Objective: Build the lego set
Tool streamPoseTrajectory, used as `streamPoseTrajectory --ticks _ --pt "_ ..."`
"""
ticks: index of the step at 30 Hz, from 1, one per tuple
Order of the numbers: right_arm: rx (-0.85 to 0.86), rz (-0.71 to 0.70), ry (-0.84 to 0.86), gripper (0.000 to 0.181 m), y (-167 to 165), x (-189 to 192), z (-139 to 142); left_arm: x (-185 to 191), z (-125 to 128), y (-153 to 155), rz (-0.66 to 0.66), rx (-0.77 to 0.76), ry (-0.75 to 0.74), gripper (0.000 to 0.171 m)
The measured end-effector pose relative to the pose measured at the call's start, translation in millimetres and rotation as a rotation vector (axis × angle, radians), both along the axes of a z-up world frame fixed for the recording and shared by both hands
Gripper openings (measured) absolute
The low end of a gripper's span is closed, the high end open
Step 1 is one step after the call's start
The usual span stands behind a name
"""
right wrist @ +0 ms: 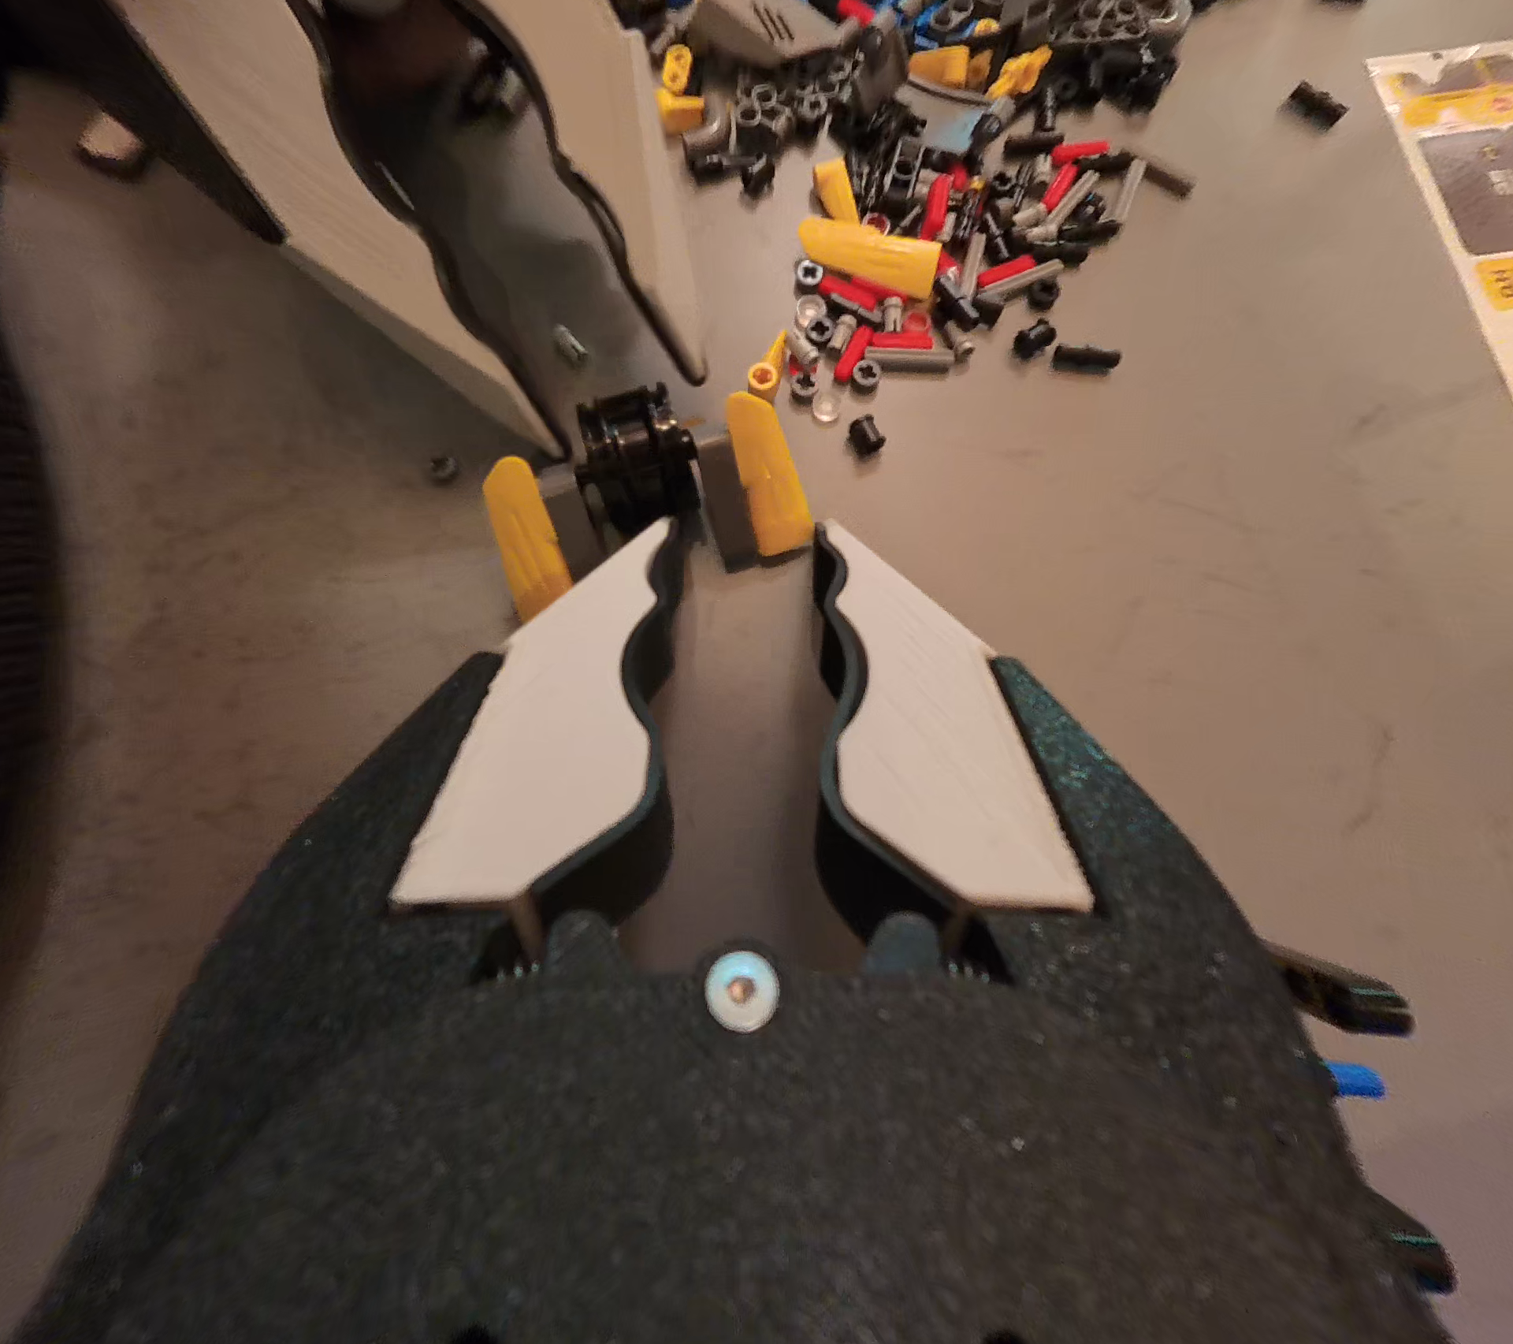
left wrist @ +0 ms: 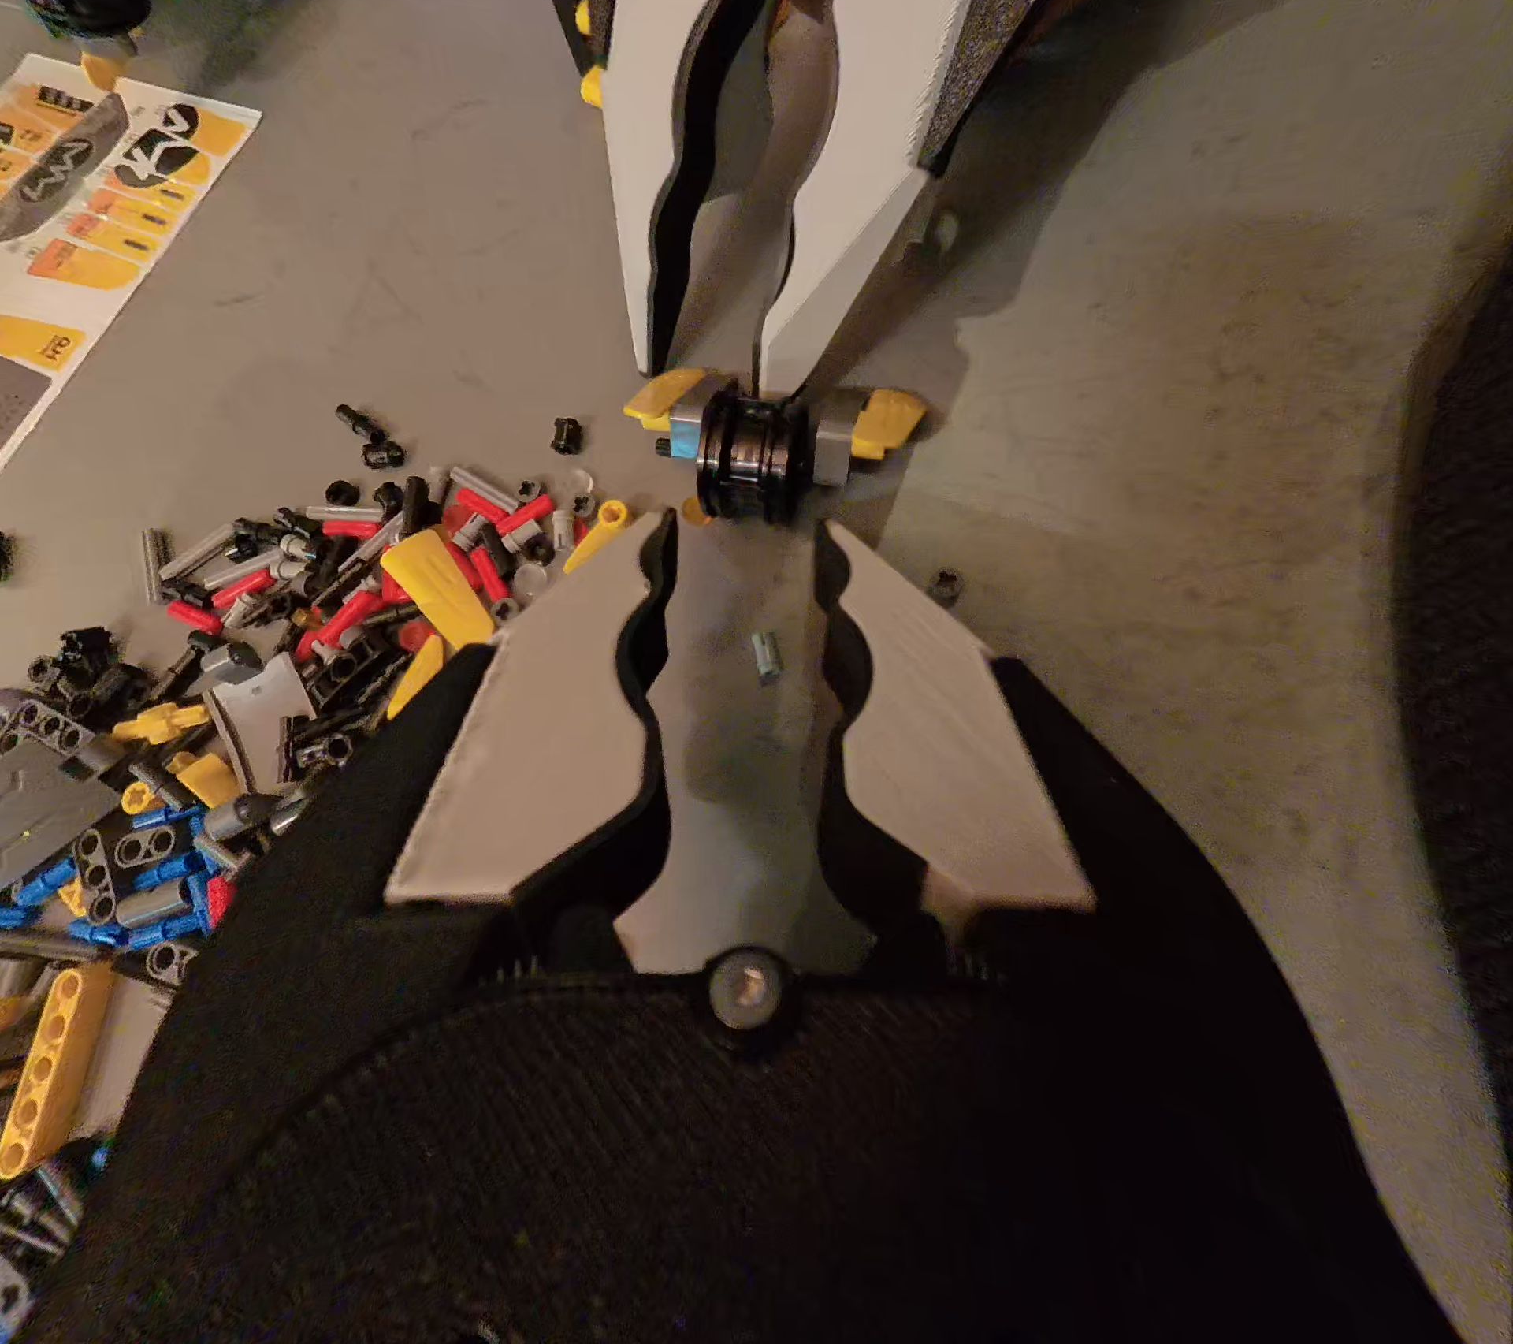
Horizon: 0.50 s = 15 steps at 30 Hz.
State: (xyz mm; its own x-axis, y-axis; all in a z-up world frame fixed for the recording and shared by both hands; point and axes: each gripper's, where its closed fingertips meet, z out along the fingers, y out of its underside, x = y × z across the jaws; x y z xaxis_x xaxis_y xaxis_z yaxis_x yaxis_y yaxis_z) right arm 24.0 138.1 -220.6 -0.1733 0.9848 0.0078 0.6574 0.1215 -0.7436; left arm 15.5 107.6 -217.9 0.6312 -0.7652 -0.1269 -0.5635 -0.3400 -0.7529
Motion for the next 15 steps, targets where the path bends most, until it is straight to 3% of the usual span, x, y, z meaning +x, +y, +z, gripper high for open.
streamPoseTrajectory --ticks 3,15 --pt "0.057 0.013 -0.004 0.024 -0.6 0.4 -1.5 2.8 -1.7 -2.8 -0.024 0.023 0.031 0.019" --pt "0.135 -0.046 0.024 0.024 8.7 1.0 2.2 3.5 -3.1 -3.9 -0.030 0.045 0.059 0.019"
